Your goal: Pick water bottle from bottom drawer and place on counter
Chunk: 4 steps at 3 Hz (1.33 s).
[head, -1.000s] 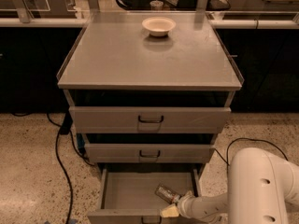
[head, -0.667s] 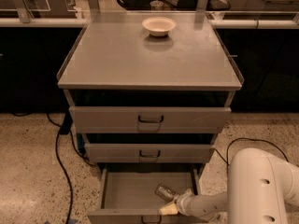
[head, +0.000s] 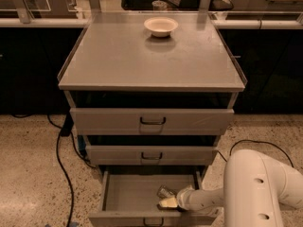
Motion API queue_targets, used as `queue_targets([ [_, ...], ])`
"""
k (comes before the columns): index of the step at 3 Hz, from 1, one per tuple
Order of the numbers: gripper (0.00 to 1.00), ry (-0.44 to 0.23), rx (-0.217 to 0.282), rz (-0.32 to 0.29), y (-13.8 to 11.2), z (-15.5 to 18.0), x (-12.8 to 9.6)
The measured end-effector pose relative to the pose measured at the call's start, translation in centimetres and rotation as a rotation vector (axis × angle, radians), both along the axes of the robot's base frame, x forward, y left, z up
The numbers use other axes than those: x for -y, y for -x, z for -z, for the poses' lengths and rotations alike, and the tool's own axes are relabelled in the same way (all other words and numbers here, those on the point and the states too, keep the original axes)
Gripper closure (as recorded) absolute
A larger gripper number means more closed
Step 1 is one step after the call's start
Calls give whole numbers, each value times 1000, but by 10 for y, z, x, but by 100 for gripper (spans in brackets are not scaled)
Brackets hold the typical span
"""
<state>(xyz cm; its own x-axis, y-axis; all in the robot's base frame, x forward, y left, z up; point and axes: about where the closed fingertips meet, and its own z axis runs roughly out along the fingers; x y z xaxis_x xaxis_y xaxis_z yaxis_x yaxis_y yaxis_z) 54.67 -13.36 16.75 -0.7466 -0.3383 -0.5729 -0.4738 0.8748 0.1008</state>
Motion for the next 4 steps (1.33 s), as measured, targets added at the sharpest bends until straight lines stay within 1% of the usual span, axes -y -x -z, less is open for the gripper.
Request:
queue_targets([
  [1, 0, 42, -9, 2, -1, 2, -1],
  [2, 0, 157, -21, 13, -2, 5, 2],
  [3, 0, 157, -21, 13, -2, 5, 2],
  [4, 0, 143, -15, 22, -2, 8, 8],
])
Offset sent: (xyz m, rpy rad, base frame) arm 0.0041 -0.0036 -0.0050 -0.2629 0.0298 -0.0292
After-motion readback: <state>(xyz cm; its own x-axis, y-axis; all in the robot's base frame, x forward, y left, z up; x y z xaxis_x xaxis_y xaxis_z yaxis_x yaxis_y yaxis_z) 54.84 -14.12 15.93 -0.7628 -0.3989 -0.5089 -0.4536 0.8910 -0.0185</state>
